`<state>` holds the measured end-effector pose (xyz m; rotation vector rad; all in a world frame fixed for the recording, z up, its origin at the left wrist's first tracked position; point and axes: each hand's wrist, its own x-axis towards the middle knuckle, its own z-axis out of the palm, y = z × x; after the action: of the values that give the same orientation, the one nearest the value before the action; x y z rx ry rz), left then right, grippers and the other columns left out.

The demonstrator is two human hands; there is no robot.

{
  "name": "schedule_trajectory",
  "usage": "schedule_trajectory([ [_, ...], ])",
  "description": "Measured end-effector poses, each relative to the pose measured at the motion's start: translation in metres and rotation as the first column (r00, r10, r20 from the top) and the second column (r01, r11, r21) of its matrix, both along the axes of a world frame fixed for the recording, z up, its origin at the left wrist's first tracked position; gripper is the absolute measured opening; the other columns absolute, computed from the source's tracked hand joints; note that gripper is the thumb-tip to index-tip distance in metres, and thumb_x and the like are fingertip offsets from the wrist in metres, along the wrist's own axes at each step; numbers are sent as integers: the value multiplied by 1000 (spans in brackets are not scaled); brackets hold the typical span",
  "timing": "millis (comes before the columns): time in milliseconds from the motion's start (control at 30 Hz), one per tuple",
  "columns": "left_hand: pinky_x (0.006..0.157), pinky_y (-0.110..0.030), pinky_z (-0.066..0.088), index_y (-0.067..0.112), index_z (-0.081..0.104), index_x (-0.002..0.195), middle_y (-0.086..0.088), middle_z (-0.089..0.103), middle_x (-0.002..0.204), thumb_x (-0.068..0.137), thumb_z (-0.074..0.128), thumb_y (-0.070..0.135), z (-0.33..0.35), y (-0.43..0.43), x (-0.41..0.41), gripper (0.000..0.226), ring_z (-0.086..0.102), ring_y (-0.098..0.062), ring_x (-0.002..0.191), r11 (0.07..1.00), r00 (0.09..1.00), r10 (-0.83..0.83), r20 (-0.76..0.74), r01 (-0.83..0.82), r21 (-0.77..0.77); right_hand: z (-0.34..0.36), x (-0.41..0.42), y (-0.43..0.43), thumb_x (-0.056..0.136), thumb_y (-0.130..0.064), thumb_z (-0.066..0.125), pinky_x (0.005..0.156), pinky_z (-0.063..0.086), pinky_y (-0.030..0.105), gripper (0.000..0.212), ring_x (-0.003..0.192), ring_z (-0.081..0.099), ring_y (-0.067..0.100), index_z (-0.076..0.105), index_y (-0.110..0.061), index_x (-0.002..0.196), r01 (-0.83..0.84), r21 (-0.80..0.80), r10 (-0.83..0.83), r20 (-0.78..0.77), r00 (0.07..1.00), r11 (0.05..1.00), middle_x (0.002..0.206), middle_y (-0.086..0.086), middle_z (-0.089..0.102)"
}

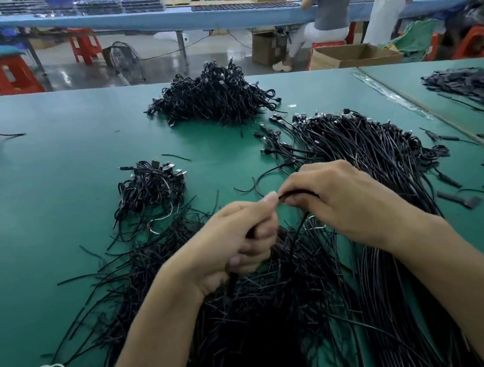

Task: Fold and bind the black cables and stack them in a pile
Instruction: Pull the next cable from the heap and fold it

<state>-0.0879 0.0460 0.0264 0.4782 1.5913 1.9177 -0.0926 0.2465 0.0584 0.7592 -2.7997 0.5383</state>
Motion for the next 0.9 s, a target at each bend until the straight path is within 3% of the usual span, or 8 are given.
schedule_trajectory([
  [133,34,-14,24,21,49,59,10,34,42,100,43,40,10,-10,-1,46,27,-3,32,863,982,-165,95,97,496,-12,-1,10,101,-41,45,73,55,36,29,79,64,8,70,-27,108,62,20,-64,134,989,998,87,-13,67],
  [233,36,-13,34,17,54,64,8,49,46,104,33,36,13,-12,-4,49,41,-1,34,688,970,-128,204,-61,723,-20,-1,13,100,-50,34,73,55,43,43,75,63,14,65,-20,103,118,117,-140,202,969,986,85,-7,66],
  [333,42,-12,42,14,60,70,8,55,55,108,34,37,16,-7,-3,51,52,-1,43,533,921,13,390,-336,776,-24,0,7,103,-46,33,78,52,41,38,81,57,14,59,-18,100,90,110,-111,207,972,990,89,-5,61],
  [467,52,-19,55,8,72,77,1,67,69,103,43,35,17,2,-6,47,67,-9,59,396,824,209,526,-563,725,-26,6,-6,104,-33,36,92,47,34,32,99,48,11,60,-17,117,9,181,-32,124,992,983,105,-5,56],
  [533,57,-22,58,7,77,76,-3,73,74,104,40,37,14,3,-9,55,72,-13,67,410,809,310,499,-587,698,-27,13,-13,106,-33,34,87,48,31,29,93,48,7,58,-17,110,-29,183,0,157,988,983,101,-7,53],
  [633,65,-24,59,9,80,82,-5,76,83,105,37,39,8,6,-11,57,75,-17,77,490,804,465,371,-583,648,-25,27,-25,105,-43,25,72,39,26,36,76,44,8,42,-22,82,-72,128,57,114,992,989,82,-11,45],
  [733,73,-26,59,8,75,98,-9,76,93,100,41,41,1,9,-11,48,74,-21,88,572,800,561,215,-562,598,-19,38,-31,102,-52,20,67,40,33,47,68,46,13,37,-20,74,-98,1,96,147,984,995,72,-6,46],
  [900,86,-29,57,15,68,112,-8,75,107,94,44,50,-8,18,-4,46,71,-24,104,754,718,646,-260,-547,363,-8,47,-37,105,-41,28,76,46,38,37,74,50,12,45,-20,80,-117,64,103,191,976,991,82,-8,48],
])
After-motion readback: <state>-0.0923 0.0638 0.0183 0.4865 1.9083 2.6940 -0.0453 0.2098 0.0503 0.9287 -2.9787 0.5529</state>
